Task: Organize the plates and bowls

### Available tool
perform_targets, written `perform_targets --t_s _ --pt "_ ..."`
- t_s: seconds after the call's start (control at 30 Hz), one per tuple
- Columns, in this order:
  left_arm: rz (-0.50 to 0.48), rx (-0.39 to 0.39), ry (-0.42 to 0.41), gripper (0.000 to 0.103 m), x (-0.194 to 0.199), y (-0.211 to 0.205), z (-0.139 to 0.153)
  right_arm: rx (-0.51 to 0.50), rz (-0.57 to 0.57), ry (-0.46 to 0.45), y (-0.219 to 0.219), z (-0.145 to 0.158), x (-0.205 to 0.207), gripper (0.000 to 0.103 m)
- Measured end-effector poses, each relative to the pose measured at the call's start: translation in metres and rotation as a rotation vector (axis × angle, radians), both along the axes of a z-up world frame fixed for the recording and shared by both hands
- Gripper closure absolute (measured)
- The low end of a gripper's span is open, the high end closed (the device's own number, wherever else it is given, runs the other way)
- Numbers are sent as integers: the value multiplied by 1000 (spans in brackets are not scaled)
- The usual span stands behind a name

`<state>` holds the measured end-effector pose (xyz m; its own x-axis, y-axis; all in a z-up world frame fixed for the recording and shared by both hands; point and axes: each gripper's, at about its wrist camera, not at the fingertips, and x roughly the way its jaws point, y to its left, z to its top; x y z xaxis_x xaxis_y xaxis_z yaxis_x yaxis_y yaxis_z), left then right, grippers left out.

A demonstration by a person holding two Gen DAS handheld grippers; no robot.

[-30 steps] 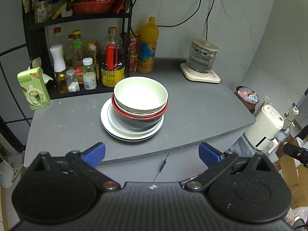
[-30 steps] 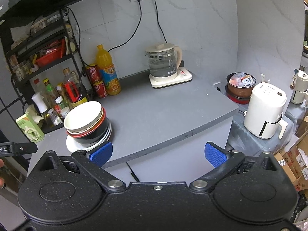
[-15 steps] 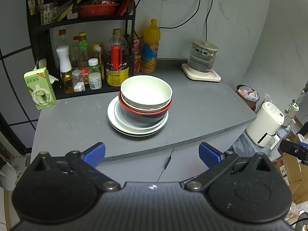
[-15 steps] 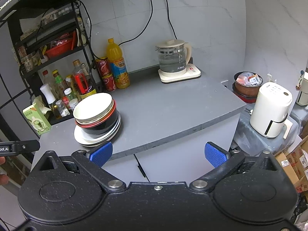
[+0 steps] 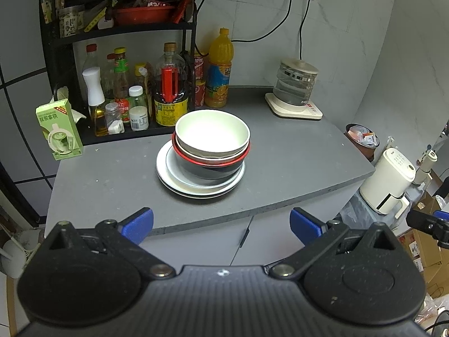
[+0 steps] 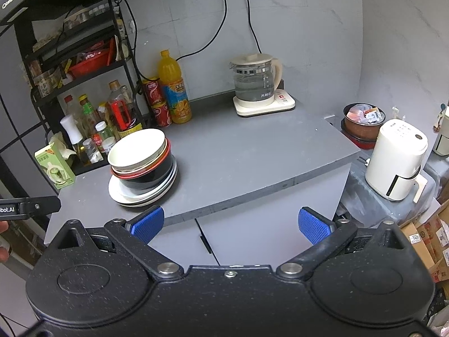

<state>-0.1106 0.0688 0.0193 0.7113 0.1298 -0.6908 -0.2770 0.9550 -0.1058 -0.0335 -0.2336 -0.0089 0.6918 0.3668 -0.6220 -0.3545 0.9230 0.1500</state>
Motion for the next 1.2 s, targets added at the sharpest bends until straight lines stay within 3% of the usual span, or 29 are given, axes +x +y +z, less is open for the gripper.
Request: perform_targets --t_s 1.2 --pt "-28 -3 7 1 6 0 -3 -20 15 -5 8 2 5 0"
